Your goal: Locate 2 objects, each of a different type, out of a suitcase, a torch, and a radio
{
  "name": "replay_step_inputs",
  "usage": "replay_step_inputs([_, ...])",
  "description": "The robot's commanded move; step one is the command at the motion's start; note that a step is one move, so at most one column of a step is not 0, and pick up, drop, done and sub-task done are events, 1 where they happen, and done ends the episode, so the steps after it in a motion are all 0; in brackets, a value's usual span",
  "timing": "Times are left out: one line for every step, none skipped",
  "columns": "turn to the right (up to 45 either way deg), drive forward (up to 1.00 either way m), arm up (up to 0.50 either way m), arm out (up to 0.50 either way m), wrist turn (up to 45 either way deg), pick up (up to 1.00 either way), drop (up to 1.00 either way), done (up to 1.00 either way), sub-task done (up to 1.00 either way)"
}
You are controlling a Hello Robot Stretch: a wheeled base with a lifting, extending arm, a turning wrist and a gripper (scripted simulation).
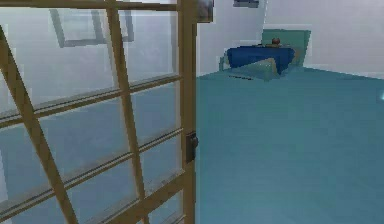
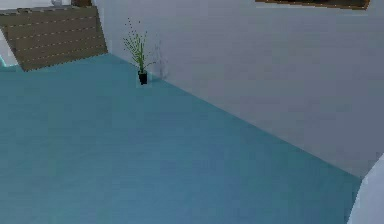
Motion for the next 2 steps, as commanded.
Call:
replay_step_inputs([0.0,0.2,0.0,0.0,0.0,0.0,0.0,0.0,0.0])
replay_step_inputs([-45.0,0.0,0.0,0.0,0.0,0.0,0.0,0.0,0.0])
